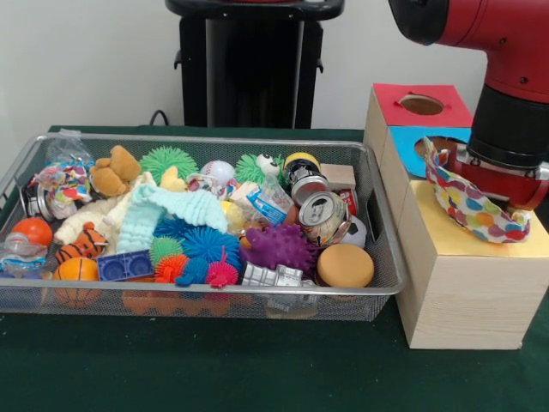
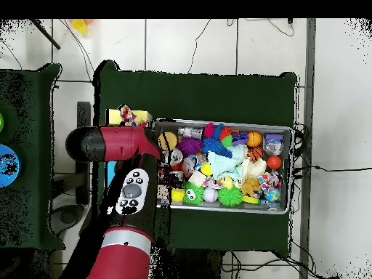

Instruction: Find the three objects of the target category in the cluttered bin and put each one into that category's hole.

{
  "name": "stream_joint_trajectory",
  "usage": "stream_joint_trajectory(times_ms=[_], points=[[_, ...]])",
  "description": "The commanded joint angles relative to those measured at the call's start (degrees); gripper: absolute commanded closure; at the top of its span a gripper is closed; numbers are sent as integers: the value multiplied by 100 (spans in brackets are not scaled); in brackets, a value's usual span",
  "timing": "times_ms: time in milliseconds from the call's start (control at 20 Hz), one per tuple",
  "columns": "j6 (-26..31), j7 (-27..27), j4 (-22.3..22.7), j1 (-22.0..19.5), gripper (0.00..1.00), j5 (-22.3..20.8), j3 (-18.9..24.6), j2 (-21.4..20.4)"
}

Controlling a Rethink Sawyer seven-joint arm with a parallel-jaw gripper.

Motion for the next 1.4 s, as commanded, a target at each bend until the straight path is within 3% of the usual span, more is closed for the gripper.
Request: stream_joint_trajectory(times_ms=[50, 700, 1150, 1200, 1400], points=[[292, 948, 48, 48, 0, 159, 374, 116], [400, 841, -27, -30, 0, 187, 426, 137], [612, 807, 16, -59, 0, 212, 400, -141], [556, 806, 62, -74, 100, 227, 431, -160], [490, 815, 62, -65, 100, 214, 415, -149]])
